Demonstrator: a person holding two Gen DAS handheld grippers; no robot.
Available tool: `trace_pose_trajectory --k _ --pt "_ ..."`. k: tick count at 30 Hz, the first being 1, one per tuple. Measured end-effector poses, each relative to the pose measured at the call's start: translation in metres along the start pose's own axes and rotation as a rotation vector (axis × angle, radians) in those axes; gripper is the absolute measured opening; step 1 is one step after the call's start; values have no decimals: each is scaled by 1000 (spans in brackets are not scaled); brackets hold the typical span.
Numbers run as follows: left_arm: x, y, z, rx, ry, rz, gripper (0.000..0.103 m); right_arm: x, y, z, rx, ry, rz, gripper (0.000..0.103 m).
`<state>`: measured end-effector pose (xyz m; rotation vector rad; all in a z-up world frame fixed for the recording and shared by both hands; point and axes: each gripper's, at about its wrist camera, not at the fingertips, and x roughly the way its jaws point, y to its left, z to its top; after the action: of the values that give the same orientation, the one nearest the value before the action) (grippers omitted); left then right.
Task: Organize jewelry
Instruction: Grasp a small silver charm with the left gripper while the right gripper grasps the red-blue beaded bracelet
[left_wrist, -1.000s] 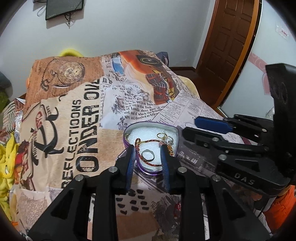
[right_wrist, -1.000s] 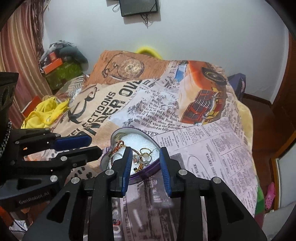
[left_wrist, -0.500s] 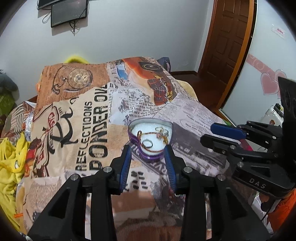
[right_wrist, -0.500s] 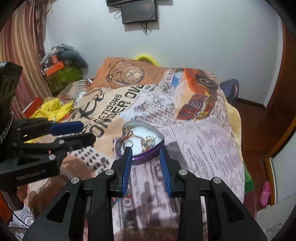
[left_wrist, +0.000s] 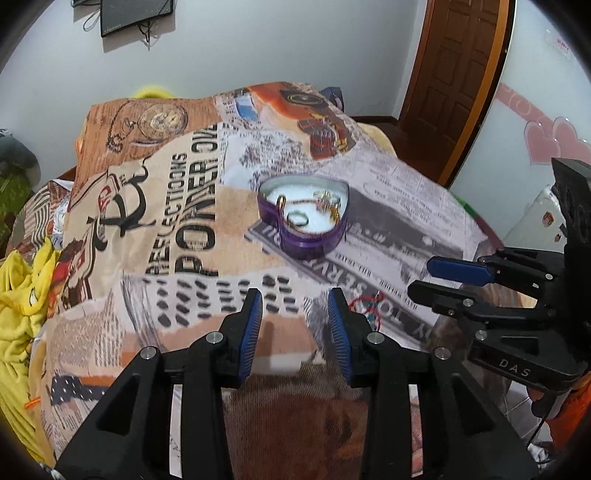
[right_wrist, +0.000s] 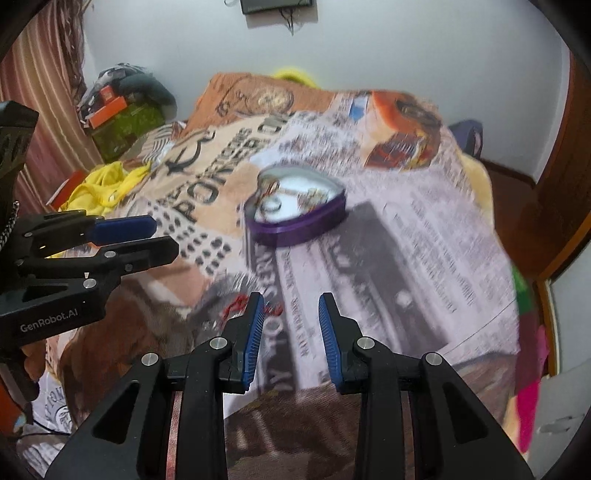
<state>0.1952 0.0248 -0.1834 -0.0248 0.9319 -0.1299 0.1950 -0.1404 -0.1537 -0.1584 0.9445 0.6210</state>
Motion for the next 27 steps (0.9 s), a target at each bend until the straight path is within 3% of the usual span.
trace_pose_trajectory --k 7,13,21,27 --pt "7 7 -16 -27 33 -3 36 12 12 -5 30 15 45 28" --pt "11 12 -22 -35 41 -7 36 37 14 -9 25 70 16 28" --pt "16 -1 -23 8 43 -19 36 32 14 -14 16 52 29 27" --pt "20 -11 -25 20 57 -27 36 28 12 -16 3 25 13 5"
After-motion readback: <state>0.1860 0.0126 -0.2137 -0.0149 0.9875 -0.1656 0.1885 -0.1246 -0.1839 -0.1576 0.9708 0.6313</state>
